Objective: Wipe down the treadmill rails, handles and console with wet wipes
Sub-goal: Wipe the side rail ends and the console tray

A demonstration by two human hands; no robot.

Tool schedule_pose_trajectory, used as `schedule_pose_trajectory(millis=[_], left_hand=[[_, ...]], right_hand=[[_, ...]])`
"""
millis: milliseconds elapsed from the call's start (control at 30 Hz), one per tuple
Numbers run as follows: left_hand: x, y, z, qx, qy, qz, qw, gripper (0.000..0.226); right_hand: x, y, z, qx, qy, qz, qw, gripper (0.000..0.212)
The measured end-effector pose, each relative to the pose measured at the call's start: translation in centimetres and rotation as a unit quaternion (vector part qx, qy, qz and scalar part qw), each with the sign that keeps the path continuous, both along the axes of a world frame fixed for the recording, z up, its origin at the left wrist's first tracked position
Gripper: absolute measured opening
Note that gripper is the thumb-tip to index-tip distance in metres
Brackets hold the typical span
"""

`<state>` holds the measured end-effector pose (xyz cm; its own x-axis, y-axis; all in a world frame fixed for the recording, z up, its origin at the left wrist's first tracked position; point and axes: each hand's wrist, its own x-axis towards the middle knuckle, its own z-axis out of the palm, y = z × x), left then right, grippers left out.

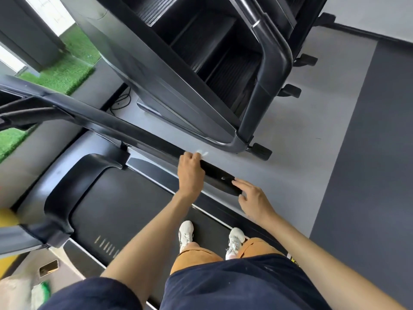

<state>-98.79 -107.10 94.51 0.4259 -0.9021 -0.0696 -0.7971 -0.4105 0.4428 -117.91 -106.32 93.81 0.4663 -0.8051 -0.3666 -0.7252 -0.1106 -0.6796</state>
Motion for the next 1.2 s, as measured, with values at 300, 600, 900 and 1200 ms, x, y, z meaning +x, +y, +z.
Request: schedule_pose_trajectory(millis=[300, 600, 900, 1200], left_hand=[[-0.3, -0.9, 2.3, -0.063, 0.077, -0.022, 0.995, 0.027], [-3.7, 0.8, -0.6, -0.001, 0.01, -0.058, 0.998, 0.03], [-3.0, 0.9, 1.1, -0.074, -0.011, -0.086, 0.993, 0.039], [-8.8, 4.3, -1.3, -0.009, 0.032, -0.163, 0.986, 0.028]], right_hand=[[-1.1, -0.2, 0.8, 0.09, -0.078, -0.125, 0.985, 0.045], [-1.2, -0.1, 0.6, 0.193, -0.156, -0.227, 0.942, 0.049], [-2.0, -0.4, 0.1, 0.29, -0.236, -0.36, 0.855, 0.048], [-1.6, 0.0, 0.0, 0.29, -0.226, -0.348, 0.862, 0.042]])
